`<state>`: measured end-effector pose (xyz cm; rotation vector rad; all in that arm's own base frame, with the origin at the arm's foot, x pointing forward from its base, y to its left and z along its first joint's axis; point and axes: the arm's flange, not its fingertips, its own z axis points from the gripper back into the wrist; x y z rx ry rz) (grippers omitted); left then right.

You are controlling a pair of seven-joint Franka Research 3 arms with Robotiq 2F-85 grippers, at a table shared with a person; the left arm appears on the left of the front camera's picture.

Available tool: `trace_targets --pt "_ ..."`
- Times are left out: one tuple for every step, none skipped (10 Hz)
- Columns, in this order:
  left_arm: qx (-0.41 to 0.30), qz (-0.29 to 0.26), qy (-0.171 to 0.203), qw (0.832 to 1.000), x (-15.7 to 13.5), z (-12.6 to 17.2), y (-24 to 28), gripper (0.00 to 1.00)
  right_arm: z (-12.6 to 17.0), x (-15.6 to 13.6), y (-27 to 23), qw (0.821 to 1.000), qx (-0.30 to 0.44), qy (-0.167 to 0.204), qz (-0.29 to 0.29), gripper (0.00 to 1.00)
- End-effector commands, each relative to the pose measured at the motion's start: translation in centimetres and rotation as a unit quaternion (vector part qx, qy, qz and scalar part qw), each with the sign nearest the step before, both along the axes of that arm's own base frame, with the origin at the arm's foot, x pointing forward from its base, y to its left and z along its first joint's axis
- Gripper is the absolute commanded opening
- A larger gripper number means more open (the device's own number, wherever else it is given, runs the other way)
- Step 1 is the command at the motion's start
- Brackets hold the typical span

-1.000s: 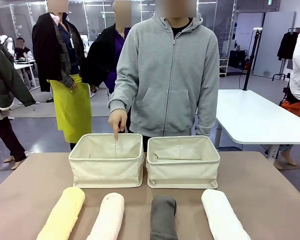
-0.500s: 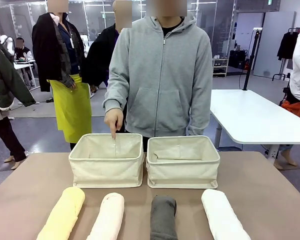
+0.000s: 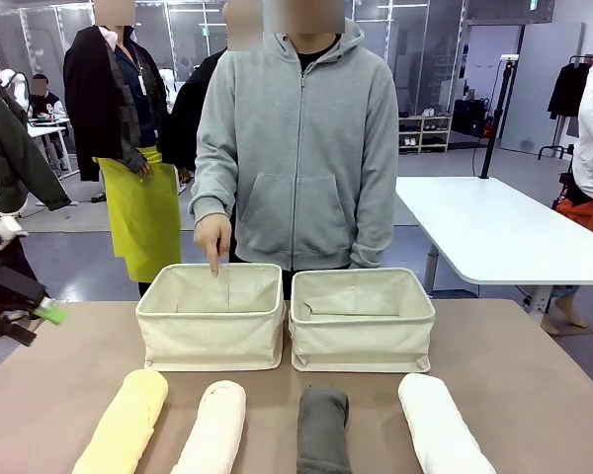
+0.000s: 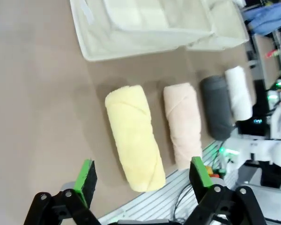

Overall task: Divide the towels into two baskets.
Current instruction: Pick up one hotel-folded towel and place it in the Fabric basket indicated by the person.

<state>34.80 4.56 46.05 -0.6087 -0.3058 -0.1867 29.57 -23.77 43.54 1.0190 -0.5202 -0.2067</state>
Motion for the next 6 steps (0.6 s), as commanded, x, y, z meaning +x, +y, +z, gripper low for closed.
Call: trace_targets --pt "0.094 -0.010 0.038 0.995 -1.2 -1.5 -3.5 1.00 0.3 -0.2 -0.1 1.000 -0.001 -0.004 -0.001 1.00" --pt "0.127 -0.010 0.063 0.990 -0.9 -2.2 -5.1 1.00 0.3 -0.2 -0.1 1.000 -0.001 -0.004 -0.001 1.00" --pt "0.154 -0.013 0.075 0.985 -0.8 -2.7 -6.4 1.00 0.3 -0.2 -0.1 1.000 -0.001 -0.004 -0.001 1.00" --pt "0.165 -0.009 0.093 0.982 -0.6 -3.5 -7.5 1.00 0.3 -0.2 -0.1 1.000 -0.001 -0.004 -0.001 1.00" --pt "0.172 0.014 0.131 0.976 -0.7 -4.3 -8.4 1.00 0.3 -0.2 -0.1 1.000 -0.001 -0.004 -0.001 1.00" --pt "0.195 0.024 0.134 0.971 -0.5 -5.3 -9.1 1.00 0.3 -0.2 -0.1 1.000 -0.001 -0.004 -0.001 1.00"
